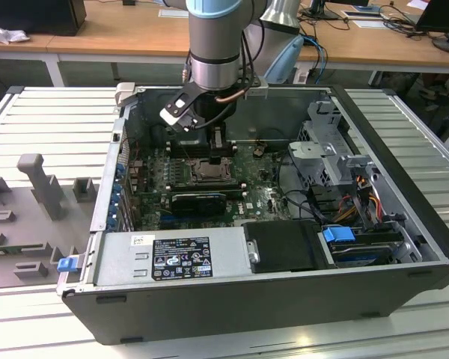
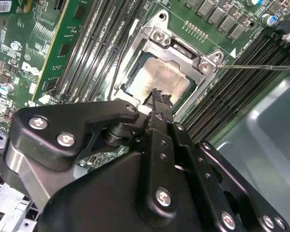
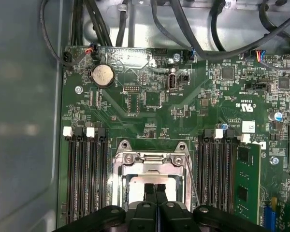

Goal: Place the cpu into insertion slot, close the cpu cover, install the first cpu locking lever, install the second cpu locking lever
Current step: 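Close the cpu cover, then install the first cpu locking lever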

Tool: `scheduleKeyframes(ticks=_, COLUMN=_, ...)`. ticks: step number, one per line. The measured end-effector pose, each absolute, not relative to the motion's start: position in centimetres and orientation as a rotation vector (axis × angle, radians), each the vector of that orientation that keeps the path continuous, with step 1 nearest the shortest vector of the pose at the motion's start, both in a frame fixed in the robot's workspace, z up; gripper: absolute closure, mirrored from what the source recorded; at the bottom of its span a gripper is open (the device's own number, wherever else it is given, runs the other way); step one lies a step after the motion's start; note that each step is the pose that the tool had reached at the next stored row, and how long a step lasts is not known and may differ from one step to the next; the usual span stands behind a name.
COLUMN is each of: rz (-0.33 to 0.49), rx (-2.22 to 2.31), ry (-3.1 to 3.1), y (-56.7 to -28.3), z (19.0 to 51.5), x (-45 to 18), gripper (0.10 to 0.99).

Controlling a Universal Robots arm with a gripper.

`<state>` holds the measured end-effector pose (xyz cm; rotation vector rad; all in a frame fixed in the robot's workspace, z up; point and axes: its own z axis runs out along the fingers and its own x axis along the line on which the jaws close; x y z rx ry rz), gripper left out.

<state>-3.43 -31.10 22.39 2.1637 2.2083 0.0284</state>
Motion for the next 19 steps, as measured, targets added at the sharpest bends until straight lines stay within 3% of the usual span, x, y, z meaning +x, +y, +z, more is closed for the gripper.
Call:
scheduleKeyframes(ticks=5, rz=0.028, rx=2.164, ry=2.208, y=-31.1, z=22.5, x=-3.5, gripper=0.980)
scheduleKeyframes(ticks=19, rz=0.028, rx=2.163, ry=2.208, y=-31.1, z=27.1, x=-3.5, gripper=0.980)
